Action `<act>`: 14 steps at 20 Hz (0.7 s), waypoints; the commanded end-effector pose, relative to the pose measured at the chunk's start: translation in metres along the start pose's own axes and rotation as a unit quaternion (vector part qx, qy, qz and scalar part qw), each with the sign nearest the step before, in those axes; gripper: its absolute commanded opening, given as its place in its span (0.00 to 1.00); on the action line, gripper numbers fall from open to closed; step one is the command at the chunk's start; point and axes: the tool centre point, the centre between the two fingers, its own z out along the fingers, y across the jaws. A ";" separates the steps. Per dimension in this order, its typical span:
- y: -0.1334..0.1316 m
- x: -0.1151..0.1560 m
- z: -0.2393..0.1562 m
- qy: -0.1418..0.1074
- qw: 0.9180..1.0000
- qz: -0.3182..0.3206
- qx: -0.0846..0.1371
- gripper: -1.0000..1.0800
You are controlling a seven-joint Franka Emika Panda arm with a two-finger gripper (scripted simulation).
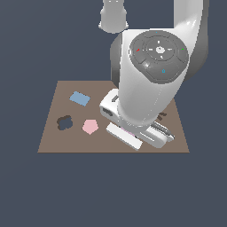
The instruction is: Insert a designated object into the corresponding slot on a board.
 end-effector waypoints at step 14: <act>0.063 0.002 -0.003 0.000 0.992 -0.129 0.000 0.00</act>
